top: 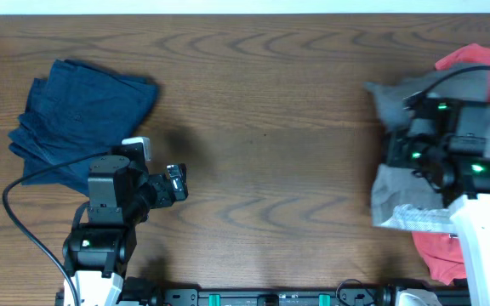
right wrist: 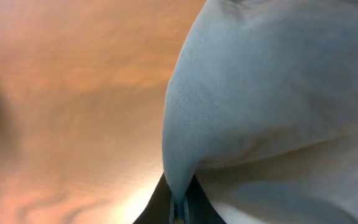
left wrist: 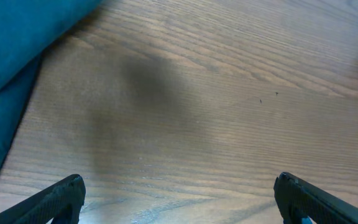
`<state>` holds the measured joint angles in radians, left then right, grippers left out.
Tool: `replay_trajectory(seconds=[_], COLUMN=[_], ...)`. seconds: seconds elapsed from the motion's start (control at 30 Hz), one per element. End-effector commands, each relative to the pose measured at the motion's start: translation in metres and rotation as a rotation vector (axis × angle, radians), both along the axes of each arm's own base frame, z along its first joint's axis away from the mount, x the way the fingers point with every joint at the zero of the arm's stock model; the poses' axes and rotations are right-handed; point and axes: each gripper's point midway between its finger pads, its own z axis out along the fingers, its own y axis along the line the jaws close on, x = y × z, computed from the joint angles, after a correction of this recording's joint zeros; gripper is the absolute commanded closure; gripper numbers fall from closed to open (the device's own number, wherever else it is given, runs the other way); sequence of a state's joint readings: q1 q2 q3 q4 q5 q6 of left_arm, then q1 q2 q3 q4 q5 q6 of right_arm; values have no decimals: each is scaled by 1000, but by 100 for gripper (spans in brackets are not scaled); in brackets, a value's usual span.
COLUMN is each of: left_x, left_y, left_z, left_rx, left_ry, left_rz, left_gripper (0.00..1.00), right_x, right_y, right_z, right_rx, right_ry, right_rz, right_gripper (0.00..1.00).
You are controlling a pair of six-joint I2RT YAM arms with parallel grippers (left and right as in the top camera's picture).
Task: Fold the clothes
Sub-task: 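Drag the grey shorts leftward off the red shirt with the right gripper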
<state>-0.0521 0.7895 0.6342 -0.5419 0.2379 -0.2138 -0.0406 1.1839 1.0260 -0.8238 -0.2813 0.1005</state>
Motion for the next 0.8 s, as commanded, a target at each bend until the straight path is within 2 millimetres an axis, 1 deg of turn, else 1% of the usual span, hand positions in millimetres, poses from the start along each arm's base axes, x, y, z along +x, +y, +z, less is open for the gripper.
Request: replay_trajectory(seconds=[0.0,0.1,0.13,0.2,0.23,0.3,0.37,0.4,0.47,0.5,0.57,0.63,0.7,0.73,0.77], left_x=[2,2,2,2,2,2,2,2,3,3,3,3,3,3,3], left_y=[-1,-1,-1,-1,-1,-1,-1,-1,-1,-1,-1,-1,-1,-1,-1], left_z=[7,7,7,7,7,7,7,7,8,8,8,7,7,6,6], left_rx=[-19,-19,-19,-19,-19,-19,-19,-19,-19,-19,-19,-19,-19,-18,-18], left_ry=[-14,-14,-14,-14,-14,-14,-14,-14,-17,-17,-17,-15,-12,-10,-9], left_rz=[5,5,5,5,5,5,5,5,5,5,5,5,5,5,5], left_gripper=[2,2,2,2,2,2,2,2,2,2,2,2,2,2,2], right_x=[-17,-28,-31,-29,-25,-14,2,12,27,31,34,30,22,19,15], right_y=[49,75,87,106,118,144,170,184,203,213,234,251,262,263,263], right_z=[-20,-44,-52,-60,-62,-60,-53,-50,-46,-44,-44,-49,-57,-61,-64], right_rx=[94,100,105,120,133,166,202,223,259,282,316,325,310,285,253], right_ry=[83,154,171,174,158,106,23,-20,-76,-96,-126,-134,-124,-126,-130], right_rz=[158,227,250,276,292,319,341,318,271,253,279,318,359,391,425], right_gripper=[99,99,99,99,99,99,99,99,99,99,98,96,91,86,78])
